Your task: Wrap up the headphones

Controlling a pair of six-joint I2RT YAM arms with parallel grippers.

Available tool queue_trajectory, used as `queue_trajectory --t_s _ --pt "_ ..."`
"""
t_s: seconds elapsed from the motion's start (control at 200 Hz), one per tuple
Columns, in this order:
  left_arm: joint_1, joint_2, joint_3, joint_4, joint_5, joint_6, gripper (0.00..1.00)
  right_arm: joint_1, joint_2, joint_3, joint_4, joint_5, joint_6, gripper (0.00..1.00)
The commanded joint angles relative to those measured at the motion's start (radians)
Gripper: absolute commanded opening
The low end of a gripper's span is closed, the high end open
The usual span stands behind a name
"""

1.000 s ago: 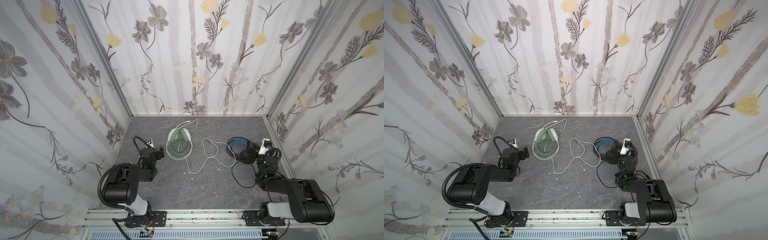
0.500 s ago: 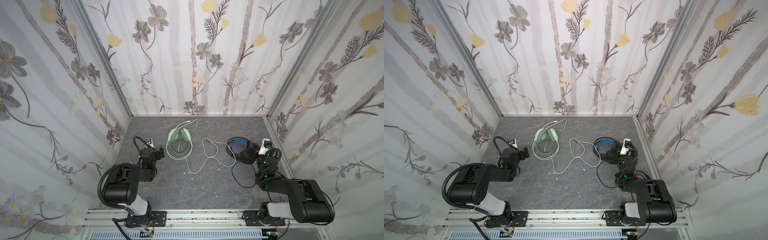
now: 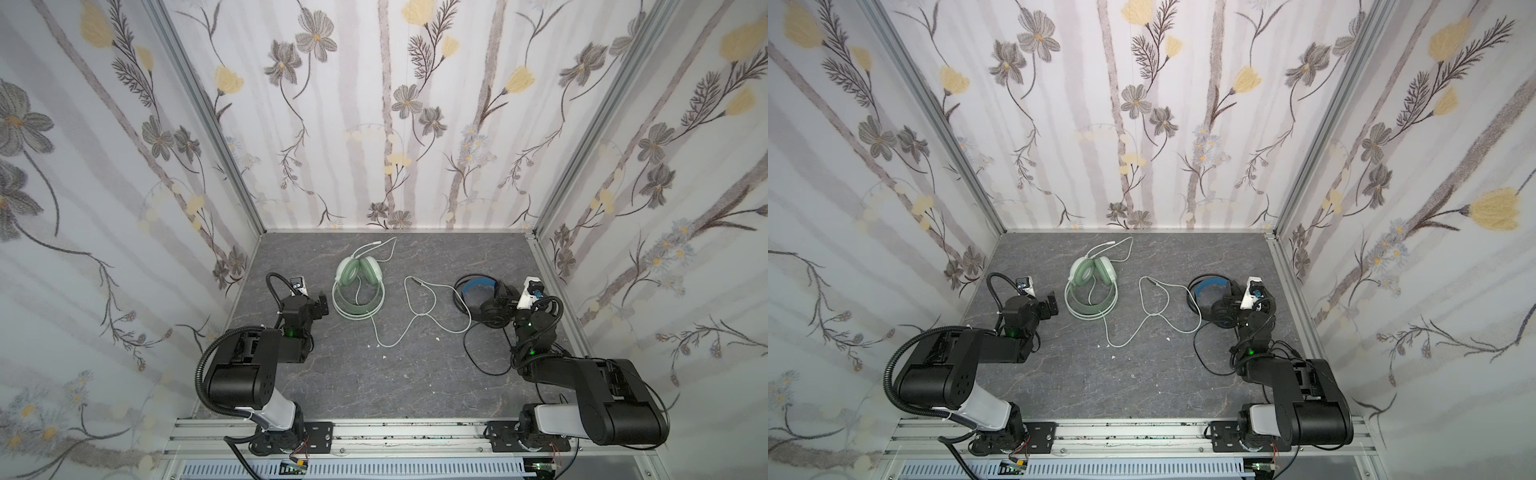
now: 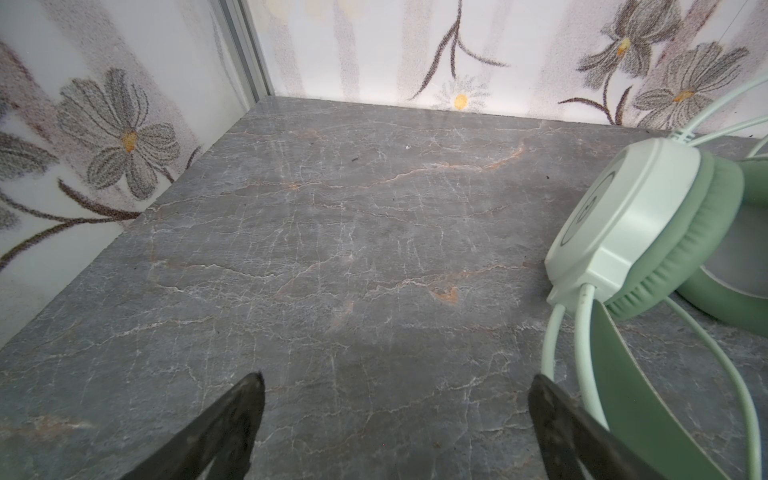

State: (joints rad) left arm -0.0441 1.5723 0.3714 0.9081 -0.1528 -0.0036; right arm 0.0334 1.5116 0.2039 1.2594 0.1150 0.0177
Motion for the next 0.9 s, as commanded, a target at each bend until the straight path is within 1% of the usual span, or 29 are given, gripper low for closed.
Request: queue_trajectory --t_s 0.0,0.27,0.58,0.684,0.789,0.894 --pt "0.002 0.001 0.006 0.033 0.009 0.003 1.00 -0.001 0.005 0.009 0.034 0.011 0.005 1.00" --pt "0.002 0.001 0.008 0.030 0.009 0.002 1.00 -0.004 0.002 0.006 0.036 0.005 0.007 1.00" --pt "0.013 -0.011 0.008 0.017 0.037 0.000 1.00 -0.003 -0.005 -0.003 0.046 0.005 0.004 1.00" --pt "0.013 -0.089 0.013 -0.053 0.063 0.007 1.00 -0.001 -0.010 -0.004 0.050 -0.005 0.000 1.00" --pt "0.013 -0.194 0.038 -0.219 0.044 -0.016 1.00 0.006 -0.065 0.005 -0.013 -0.009 -0.008 1.00" --pt "0.013 -0.304 0.041 -0.366 0.055 -0.052 1.00 0.011 -0.140 0.001 -0.078 -0.015 -0.018 1.00"
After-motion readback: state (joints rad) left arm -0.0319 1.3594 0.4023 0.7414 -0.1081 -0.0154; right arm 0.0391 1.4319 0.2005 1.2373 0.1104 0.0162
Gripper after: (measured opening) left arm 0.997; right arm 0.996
